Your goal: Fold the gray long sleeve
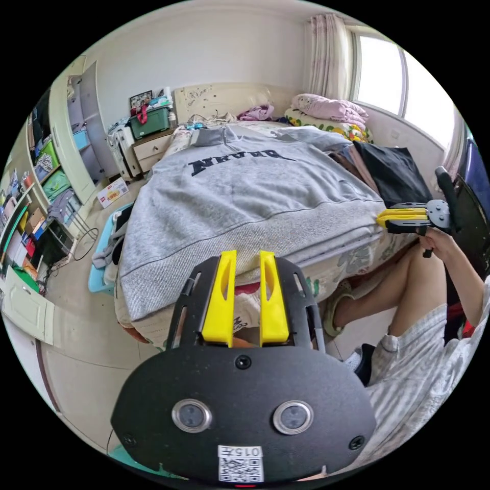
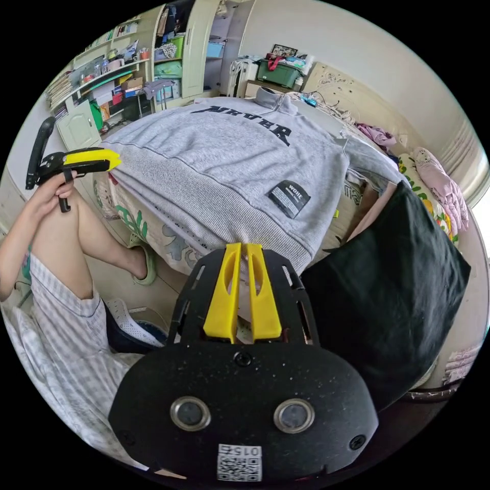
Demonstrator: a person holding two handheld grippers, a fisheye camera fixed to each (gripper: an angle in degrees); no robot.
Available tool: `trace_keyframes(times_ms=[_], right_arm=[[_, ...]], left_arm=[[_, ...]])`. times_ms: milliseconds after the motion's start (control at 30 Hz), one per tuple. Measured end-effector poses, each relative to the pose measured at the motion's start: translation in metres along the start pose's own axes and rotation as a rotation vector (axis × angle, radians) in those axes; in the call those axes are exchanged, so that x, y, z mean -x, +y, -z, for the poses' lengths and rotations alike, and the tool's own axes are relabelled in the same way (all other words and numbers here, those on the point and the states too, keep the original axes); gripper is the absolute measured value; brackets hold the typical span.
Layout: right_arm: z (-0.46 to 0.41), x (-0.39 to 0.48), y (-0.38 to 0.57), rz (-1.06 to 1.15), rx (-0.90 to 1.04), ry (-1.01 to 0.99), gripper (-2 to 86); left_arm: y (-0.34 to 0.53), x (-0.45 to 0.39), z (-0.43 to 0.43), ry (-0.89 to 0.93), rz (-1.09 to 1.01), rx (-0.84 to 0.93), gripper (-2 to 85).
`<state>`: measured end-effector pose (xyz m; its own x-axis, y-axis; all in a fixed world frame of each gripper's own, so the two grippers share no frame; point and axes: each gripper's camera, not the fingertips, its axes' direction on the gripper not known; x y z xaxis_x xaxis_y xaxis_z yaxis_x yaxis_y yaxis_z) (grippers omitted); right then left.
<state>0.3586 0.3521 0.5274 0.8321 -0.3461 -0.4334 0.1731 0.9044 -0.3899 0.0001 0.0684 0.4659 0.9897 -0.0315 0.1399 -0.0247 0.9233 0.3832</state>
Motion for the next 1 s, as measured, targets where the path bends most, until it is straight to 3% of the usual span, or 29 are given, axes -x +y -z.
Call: trace_keyframes(times_ms=[200,400,600,667,800,900,1000], right_arm=[[-0.008,-0.002,0.008,-0.049,-0.005,-0.053,-0.1],[-0.001,-0.016,0.0,-0.19,-0.011,-0.146,-0.4],[0.032,-0.027,-0.031,-0.449,-0.315,-0.234,-0.4],[0.008,-0.014,-0.063,-0.512,-0.26,-0.233,-0.4],[-0.035,0.015,-0.104,-0.525,-0.072,-0.163,-0.3],[-0.057,0.038,-0.119,-0.441,0.002,-0.079,0.1],[-0.067,0.056,-0.122,-0.319,0.017,0.002,1.5]], left_arm=[[0.004,-0.007,-0.011,-0.083,0.011,0.002,0.7],[0.003,0.017,-0.005,0.021,0.117,0.021,-0.4],[-0.037,0.015,0.03,0.048,0.224,-0.191,-0.5],[-0.063,0.005,0.013,0.095,0.248,-0.173,-0.5],[-0.07,-0.013,0.032,0.017,0.303,-0.234,-0.6],[-0.041,-0.014,0.045,0.032,0.242,-0.29,-0.5],[-0.009,0.015,0.033,-0.069,0.293,-0.183,0.4]])
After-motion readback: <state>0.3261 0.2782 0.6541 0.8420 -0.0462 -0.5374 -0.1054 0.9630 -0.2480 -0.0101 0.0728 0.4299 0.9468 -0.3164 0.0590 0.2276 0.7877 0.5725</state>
